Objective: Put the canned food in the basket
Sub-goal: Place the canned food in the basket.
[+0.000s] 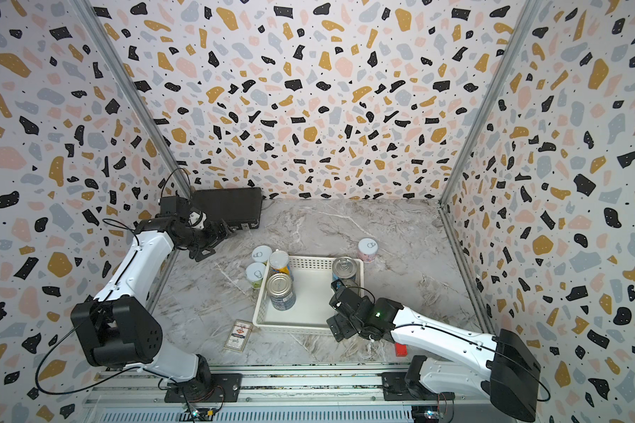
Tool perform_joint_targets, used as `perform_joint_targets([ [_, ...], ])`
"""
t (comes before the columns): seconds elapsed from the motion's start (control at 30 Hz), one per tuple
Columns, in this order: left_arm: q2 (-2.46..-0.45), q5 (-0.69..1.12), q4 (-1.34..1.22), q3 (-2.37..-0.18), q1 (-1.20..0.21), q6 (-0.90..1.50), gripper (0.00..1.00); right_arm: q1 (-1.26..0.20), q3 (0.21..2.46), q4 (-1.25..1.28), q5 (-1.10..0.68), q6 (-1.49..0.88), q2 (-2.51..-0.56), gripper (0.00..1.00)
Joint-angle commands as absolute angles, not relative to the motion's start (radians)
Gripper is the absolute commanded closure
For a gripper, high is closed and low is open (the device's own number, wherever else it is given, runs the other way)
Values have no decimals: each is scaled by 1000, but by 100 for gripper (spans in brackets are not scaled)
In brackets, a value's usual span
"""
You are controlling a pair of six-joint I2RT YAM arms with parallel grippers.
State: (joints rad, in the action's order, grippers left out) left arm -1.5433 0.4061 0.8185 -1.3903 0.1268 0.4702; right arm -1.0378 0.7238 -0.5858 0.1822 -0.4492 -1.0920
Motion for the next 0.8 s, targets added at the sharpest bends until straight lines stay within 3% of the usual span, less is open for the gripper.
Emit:
perform_joint_targets([
  [0.0, -1536, 367, 853, -1450, 94, 417, 0, -1037, 704, -557, 129, -410, -1009, 0],
  [0.37, -1550, 319, 882, -1502, -15, 385, 0, -1036, 616, -528, 135, -398, -703, 0],
  [0.77, -1766, 188, 983, -1639, -113, 338, 0, -1037, 613, -534, 147, -410, -712, 0],
])
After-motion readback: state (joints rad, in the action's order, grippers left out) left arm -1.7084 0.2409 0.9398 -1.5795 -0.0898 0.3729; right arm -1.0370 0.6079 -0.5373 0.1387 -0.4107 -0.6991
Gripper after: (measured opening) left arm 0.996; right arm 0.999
